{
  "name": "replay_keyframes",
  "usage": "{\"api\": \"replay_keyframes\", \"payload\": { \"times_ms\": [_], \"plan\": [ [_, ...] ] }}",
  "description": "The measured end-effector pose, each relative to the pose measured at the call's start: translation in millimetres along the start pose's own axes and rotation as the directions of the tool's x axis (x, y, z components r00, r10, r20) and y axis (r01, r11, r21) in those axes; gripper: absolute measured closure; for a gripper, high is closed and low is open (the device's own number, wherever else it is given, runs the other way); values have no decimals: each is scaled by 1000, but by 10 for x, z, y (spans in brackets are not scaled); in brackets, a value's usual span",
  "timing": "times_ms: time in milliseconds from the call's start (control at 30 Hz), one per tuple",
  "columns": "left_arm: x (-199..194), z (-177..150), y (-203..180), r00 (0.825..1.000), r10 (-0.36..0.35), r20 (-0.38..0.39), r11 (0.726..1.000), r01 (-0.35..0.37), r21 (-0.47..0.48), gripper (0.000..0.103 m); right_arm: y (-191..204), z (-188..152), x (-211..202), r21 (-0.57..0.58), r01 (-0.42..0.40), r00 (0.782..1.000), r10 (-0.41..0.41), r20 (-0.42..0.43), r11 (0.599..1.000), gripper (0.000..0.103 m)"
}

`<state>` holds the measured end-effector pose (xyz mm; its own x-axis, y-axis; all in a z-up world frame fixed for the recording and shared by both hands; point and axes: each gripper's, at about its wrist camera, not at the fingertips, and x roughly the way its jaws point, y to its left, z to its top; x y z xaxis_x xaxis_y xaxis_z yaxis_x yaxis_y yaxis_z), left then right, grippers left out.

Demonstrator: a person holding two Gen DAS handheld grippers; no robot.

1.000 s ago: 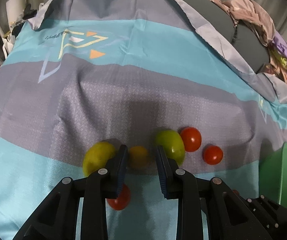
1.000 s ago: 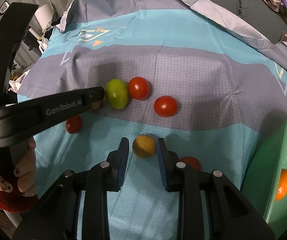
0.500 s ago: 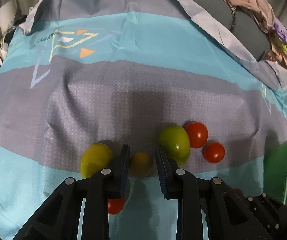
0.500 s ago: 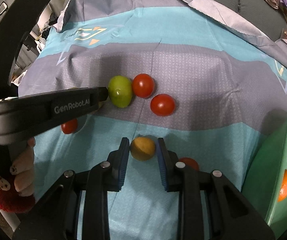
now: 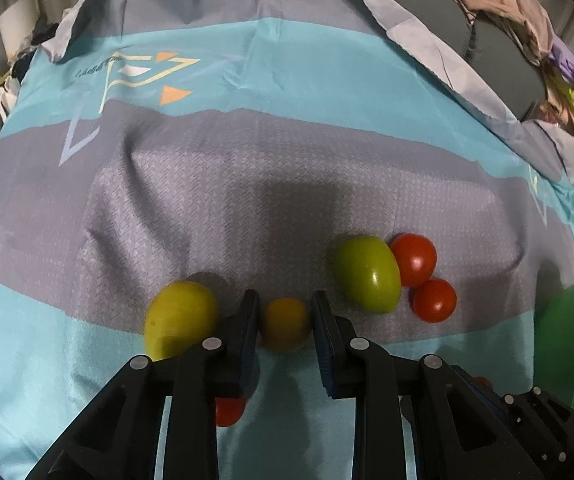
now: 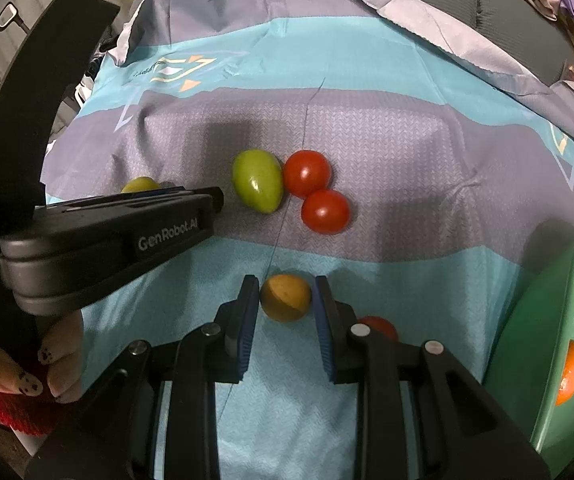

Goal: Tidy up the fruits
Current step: 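Close the left tool on the small orange fruit while the right tool grips the tan fruit, then carry the small orange fruit into the bowl with the left tool while the right tool lowers the tan fruit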

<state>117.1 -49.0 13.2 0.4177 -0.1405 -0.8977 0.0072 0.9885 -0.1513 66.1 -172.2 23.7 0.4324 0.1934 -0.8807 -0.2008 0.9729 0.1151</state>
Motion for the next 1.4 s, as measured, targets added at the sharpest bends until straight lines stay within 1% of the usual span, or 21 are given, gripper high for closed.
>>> {"api": "replay_keyframes", "payload": {
  "times_ms": [67,200,300,400,533,667,800,1000,1067,1233,1333,1400],
  "plan": [
    [-36,-10,29,1000,-6,-1,1000,6,-5,76,-9,-1,-31,2,-1,1000,1,9,1000,75],
    [-167,-28,25,999,-29,32,999,29,-16,76,-14,1,-151,1,1,999,-1,40,1000,75],
    [-320,-38,26,997,-43,70,999,45,-21,76,-18,3,-267,2,-7,998,7,70,1000,75],
    [-467,-58,46,992,-75,102,996,79,-37,76,-37,-13,-410,5,-11,994,11,105,1000,75],
    [-681,-91,-20,983,-88,162,995,93,-22,76,-85,-38,-615,15,-18,988,15,154,1000,75],
    [-881,-130,-107,969,-137,207,990,138,8,76,-154,-78,-801,32,-10,980,3,199,999,75],
    [-1067,-192,-241,953,-167,251,986,157,60,76,-253,-137,-975,66,-2,970,-14,241,998,75],
    [-1299,-318,-454,923,-237,302,969,201,144,76,-491,-254,-1276,138,23,952,-64,298,990,75],
    [-1352,-361,-538,912,-270,308,959,227,170,76,-593,-310,-1368,169,29,946,-82,315,985,75],
    [-1403,-469,-763,895,-331,300,934,266,237,76,-829,-446,-1509,243,34,936,-116,331,969,75],
    [-1404,-524,-878,885,-363,293,920,292,260,76,-955,-488,-1575,281,42,930,-141,341,959,75],
    [-1366,-562,-978,883,-377,279,911,298,286,76,-1027,-508,-1598,299,45,928,-151,341,953,75]
  ]
}}
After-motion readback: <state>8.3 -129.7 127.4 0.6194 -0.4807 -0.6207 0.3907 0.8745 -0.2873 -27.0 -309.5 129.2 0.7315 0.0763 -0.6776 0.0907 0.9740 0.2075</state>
